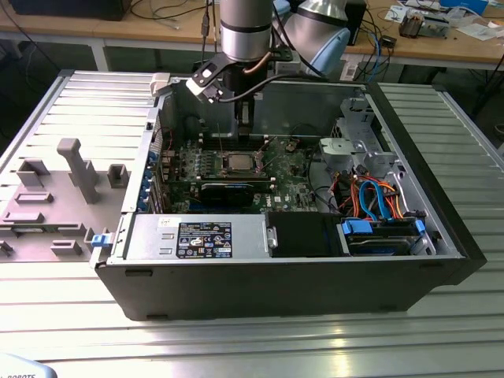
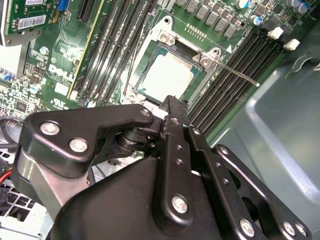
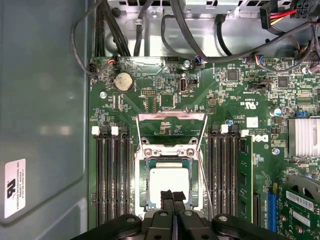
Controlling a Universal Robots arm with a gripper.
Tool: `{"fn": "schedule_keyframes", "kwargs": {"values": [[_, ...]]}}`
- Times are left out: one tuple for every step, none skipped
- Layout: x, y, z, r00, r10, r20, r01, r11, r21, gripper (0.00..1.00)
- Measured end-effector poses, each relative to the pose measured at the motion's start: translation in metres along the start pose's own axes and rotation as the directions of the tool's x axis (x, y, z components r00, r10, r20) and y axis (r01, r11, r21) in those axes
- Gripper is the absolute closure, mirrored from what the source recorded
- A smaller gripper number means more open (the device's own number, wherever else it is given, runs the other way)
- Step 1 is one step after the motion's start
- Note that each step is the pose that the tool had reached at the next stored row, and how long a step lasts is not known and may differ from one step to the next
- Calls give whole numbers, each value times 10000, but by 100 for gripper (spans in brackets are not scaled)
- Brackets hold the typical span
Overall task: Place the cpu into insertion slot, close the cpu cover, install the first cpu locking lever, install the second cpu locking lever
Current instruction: 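Close the cpu cover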
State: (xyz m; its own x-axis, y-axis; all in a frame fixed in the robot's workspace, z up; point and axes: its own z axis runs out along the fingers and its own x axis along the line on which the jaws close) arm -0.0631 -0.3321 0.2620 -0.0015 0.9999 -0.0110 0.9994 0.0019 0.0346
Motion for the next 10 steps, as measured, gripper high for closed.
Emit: {"fn": "schedule_keyframes", "kwargs": {"values": [[0,0,-12,10000,0,0,0,10000,0,89],[0,1,-23,10000,0,0,0,10000,0,89],[0,1,-35,10000,0,5,0,10000,0,89],[0,2,-44,10000,0,6,0,10000,0,89],[-1,2,-55,10000,0,7,0,10000,-1,89],[-1,3,-76,10000,1,9,-1,10000,0,89],[-1,4,-104,10000,1,8,-1,10000,-1,89],[-1,4,-126,10000,1,8,-1,10000,-1,89],[-2,5,-141,10000,1,8,-1,10000,-1,89],[-2,5,-152,10000,1,9,-1,10000,0,89]]}}
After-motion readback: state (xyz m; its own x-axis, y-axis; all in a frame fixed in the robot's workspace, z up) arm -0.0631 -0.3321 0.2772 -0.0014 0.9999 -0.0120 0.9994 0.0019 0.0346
